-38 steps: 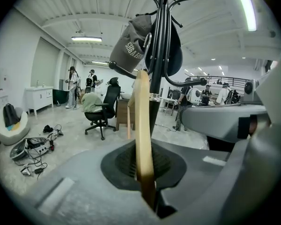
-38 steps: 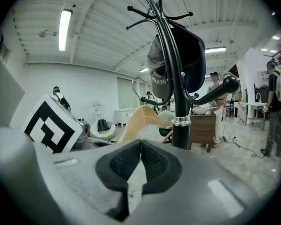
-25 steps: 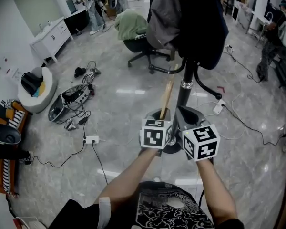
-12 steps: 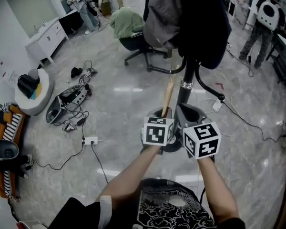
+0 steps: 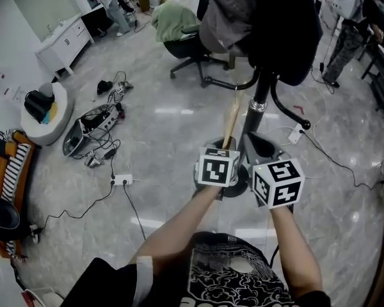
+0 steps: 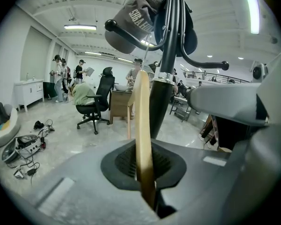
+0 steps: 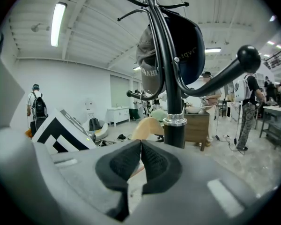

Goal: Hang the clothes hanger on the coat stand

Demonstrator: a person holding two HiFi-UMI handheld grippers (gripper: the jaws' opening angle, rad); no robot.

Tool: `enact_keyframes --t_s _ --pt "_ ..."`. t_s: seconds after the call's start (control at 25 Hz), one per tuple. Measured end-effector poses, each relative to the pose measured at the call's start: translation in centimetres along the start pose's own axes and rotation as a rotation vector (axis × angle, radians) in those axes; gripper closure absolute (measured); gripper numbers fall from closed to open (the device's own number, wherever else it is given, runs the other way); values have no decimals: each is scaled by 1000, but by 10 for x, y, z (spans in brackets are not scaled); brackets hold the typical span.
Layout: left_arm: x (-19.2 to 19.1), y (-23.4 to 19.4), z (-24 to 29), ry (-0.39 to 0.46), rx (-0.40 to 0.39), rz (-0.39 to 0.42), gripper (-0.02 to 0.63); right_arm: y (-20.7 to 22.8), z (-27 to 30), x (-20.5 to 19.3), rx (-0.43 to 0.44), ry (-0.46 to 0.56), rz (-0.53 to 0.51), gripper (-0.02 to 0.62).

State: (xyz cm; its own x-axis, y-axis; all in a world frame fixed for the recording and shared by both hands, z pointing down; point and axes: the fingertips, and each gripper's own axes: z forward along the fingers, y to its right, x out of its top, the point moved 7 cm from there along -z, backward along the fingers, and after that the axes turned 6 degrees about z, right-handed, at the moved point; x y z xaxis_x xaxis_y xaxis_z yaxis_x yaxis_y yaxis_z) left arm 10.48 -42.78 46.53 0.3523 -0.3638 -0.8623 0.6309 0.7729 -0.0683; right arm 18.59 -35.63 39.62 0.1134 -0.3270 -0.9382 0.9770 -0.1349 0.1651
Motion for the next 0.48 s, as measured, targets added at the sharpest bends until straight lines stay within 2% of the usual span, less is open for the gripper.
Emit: enact_keyframes --t_s 0.48 --pt "-8 2 1 -21 9 -6 601 -1 -3 -5 8 -12 3 594"
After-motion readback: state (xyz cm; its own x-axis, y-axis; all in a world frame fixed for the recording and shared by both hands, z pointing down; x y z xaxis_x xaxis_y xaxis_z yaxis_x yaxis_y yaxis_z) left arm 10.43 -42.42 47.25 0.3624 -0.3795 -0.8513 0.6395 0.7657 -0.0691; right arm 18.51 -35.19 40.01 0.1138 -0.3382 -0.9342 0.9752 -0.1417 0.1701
